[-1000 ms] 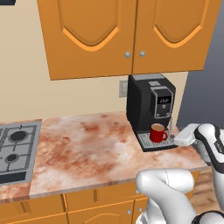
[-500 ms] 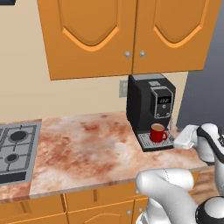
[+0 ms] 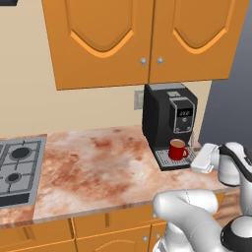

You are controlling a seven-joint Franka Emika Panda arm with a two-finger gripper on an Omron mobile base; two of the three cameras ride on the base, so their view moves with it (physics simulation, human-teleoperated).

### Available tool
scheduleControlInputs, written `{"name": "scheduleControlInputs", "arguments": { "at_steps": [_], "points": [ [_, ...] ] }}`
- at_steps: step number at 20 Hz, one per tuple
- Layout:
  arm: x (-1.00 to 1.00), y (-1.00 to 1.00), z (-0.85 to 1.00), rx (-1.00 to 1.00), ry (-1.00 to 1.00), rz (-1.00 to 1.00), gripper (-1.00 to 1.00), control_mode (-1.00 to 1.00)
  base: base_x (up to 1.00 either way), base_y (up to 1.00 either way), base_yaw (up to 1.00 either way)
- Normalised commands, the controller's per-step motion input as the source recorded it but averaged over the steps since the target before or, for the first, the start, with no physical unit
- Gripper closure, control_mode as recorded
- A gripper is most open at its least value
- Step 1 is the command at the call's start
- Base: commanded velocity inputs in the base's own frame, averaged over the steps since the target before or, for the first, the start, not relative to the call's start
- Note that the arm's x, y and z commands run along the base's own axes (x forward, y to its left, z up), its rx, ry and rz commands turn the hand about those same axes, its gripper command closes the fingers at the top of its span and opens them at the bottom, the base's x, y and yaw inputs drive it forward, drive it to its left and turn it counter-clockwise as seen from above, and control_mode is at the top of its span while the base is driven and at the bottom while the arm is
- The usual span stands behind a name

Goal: Pick up the brewed coffee from the coffee machine and place it next to the breakfast plate on the dining counter.

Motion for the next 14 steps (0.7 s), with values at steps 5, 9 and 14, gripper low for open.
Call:
{"name": "scheduleControlInputs", "arguments": {
  "at_steps": [5, 9, 14],
  "points": [
    [0.27, 0.0, 0.0, 0.0, 0.0, 0.0, -1.0, -1.0, 0.0, 0.0, 0.0],
    [0.19, 0.0, -0.07, 0.0, 0.0, 0.0, -1.0, -1.0, 0.0, 0.0, 0.0],
    [0.13, 0.0, -0.06, 0.0, 0.0, 0.0, -1.0, -1.0, 0.0, 0.0, 0.0]
  ]
}}
